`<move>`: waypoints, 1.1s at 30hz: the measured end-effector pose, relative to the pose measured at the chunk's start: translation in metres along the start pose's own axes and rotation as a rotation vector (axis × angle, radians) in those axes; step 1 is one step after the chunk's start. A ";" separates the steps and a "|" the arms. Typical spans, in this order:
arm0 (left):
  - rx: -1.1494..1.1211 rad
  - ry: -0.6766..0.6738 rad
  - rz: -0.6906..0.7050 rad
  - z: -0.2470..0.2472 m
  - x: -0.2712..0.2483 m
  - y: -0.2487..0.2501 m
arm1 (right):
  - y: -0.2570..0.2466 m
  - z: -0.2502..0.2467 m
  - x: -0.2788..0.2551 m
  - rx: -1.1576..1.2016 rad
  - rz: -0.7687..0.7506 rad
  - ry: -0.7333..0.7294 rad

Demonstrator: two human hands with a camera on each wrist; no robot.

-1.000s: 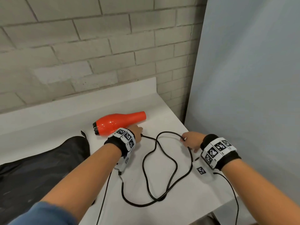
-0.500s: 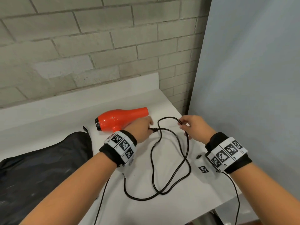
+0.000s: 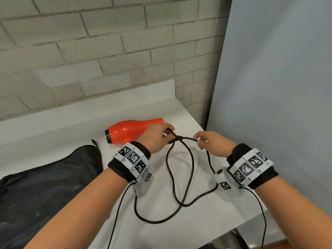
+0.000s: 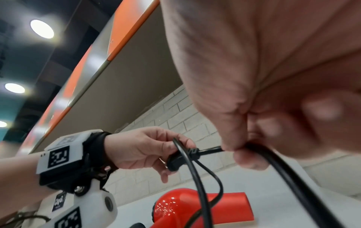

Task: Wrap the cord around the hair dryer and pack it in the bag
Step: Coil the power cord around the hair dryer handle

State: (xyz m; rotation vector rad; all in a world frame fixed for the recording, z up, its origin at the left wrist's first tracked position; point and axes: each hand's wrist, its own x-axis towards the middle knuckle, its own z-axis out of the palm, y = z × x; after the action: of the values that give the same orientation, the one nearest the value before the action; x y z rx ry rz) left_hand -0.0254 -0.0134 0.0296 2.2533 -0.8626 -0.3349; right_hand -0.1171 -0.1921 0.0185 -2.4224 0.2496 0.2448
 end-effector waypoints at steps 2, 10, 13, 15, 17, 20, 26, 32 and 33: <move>0.093 -0.018 -0.019 -0.003 0.003 -0.006 | 0.006 -0.003 0.000 -0.040 0.063 0.029; 0.305 -0.106 -0.211 0.008 0.029 -0.036 | 0.022 -0.022 -0.023 0.103 0.245 0.195; 0.357 -0.244 -0.228 0.009 0.032 -0.033 | 0.014 -0.023 -0.029 0.426 0.171 0.212; 0.295 -0.239 -0.170 0.007 0.028 -0.023 | 0.005 -0.021 -0.030 0.605 0.114 0.188; 0.115 -0.198 -0.094 0.006 0.015 -0.006 | -0.005 -0.018 -0.028 0.751 0.050 0.155; -0.366 -0.222 -0.120 0.008 -0.005 0.018 | -0.024 -0.012 -0.025 0.854 -0.050 0.092; -0.672 -0.175 -0.186 -0.013 -0.011 0.022 | -0.061 0.013 -0.009 0.616 -0.235 0.051; -0.761 0.030 -0.220 -0.038 -0.018 0.003 | -0.049 0.011 0.022 0.307 -0.108 0.177; -0.785 0.032 -0.219 -0.042 -0.019 0.001 | -0.044 0.012 0.030 0.222 -0.059 0.137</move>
State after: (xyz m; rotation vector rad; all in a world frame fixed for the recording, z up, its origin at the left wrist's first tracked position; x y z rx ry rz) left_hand -0.0210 0.0202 0.0605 1.6020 -0.3603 -0.6122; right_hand -0.0785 -0.1545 0.0290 -2.2248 0.2519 0.0219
